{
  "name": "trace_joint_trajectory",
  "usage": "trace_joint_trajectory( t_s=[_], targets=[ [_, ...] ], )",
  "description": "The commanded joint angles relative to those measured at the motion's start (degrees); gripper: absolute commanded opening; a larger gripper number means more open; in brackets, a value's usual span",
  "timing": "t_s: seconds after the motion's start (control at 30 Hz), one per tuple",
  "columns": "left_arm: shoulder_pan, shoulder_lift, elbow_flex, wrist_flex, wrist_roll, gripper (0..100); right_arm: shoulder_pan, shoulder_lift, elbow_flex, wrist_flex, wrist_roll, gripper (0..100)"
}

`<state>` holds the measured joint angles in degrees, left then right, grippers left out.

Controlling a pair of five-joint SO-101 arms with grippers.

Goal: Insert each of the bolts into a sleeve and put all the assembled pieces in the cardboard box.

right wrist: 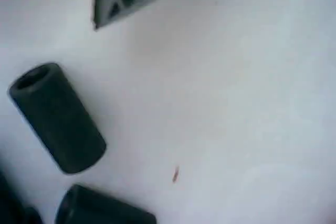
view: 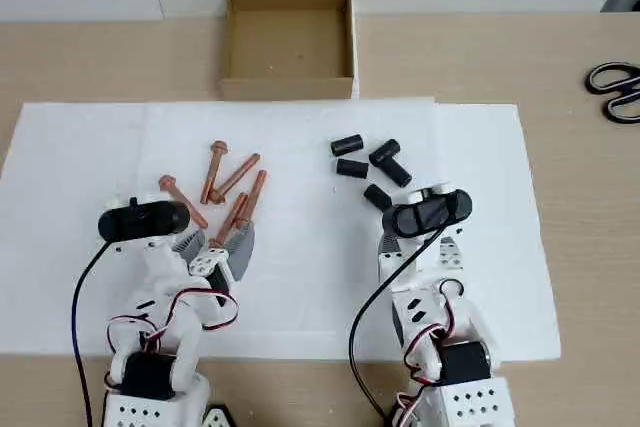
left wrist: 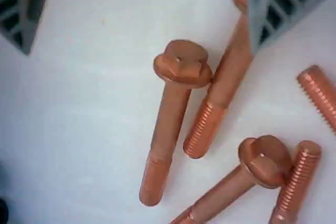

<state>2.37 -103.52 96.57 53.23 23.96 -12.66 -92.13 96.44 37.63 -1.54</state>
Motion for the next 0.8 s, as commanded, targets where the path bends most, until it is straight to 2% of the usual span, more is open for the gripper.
trace_joint_trajectory(
  t_s=[0.0,0.63,0.7,0.77],
  targets=[
    [-0.18,-0.53,-0.22,0.18,-0.09,25,0.13,-0.75,0.44,0.4,-0.26,19.9],
    [1.67,-0.44,-0.48,0.44,-0.26,25,1.19,-0.84,0.09,0.57,-0.09,19.9],
    [1.05,-0.35,-3.56,3.43,-0.35,25,2.86,-0.84,-2.81,3.3,-0.09,19.9],
    [-2.02,-0.26,-8.75,6.95,-0.53,25,5.41,-0.75,-12.13,12.53,-0.09,19.9]
  ],
)
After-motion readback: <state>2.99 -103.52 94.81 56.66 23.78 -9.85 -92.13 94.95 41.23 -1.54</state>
